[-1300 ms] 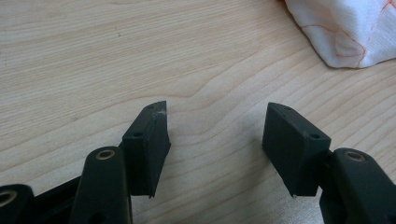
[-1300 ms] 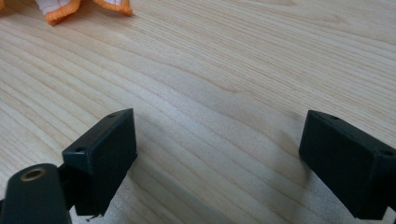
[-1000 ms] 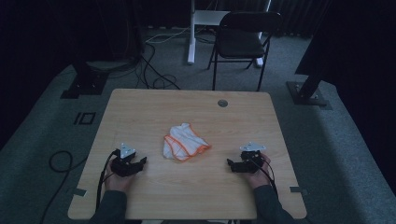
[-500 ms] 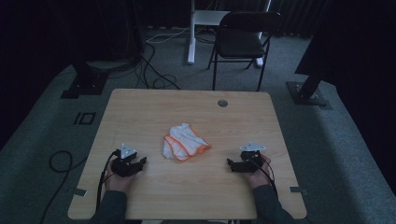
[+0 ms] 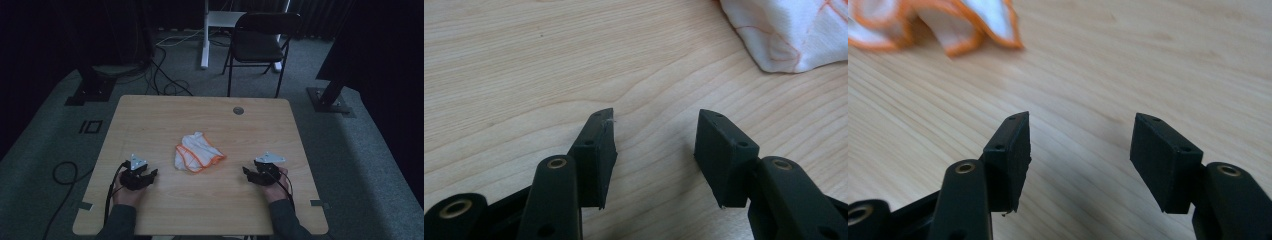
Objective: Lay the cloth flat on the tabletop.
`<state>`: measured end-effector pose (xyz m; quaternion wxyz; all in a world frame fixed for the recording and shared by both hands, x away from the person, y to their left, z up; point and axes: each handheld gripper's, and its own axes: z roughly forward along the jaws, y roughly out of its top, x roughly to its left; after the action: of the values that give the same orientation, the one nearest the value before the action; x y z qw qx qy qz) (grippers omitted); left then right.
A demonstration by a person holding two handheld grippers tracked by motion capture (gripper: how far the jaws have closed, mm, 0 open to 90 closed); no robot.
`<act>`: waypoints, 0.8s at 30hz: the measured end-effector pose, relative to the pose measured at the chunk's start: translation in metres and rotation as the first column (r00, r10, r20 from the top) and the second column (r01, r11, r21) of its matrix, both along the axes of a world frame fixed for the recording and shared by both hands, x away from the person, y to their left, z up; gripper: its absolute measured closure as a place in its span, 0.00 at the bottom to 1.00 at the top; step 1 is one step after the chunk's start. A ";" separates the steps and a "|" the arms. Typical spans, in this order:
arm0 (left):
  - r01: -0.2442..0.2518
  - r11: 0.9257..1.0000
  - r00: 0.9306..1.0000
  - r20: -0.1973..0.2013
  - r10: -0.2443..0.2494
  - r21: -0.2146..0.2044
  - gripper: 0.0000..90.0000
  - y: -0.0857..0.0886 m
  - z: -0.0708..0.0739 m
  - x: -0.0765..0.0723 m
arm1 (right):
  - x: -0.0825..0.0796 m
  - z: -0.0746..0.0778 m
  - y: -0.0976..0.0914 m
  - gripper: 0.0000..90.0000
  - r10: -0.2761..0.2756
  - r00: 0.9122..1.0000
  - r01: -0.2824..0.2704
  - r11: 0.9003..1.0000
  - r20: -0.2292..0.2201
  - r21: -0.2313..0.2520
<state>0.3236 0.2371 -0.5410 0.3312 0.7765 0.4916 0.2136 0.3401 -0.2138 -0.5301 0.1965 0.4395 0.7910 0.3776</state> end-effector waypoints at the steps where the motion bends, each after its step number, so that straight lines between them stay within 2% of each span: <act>1: 0.003 1.000 1.000 -0.001 -0.003 -0.002 0.57 -0.001 0.000 0.000 | -0.001 0.002 0.001 0.47 0.002 1.000 -0.002 1.000 0.009 0.003; 13: 0.011 1.000 1.000 0.022 -0.011 -0.021 0.57 -0.001 0.007 -0.008 | -0.011 0.018 0.017 0.62 0.055 0.997 -0.057 0.998 0.050 0.035; 19: 0.029 0.999 0.999 0.024 -0.029 -0.014 0.57 -0.007 0.010 -0.011 | -0.011 0.022 0.024 0.64 0.073 0.996 -0.075 0.997 0.057 0.036; 24: 0.058 0.998 0.998 0.030 -0.058 -0.014 0.60 -0.013 0.014 -0.013 | -0.011 0.026 0.031 0.61 0.084 0.995 -0.087 0.995 0.058 0.041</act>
<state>0.3101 0.2244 -0.5272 0.3503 0.7848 0.4654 0.2118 0.3293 -0.1830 -0.5045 0.1924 0.3987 0.7948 0.4150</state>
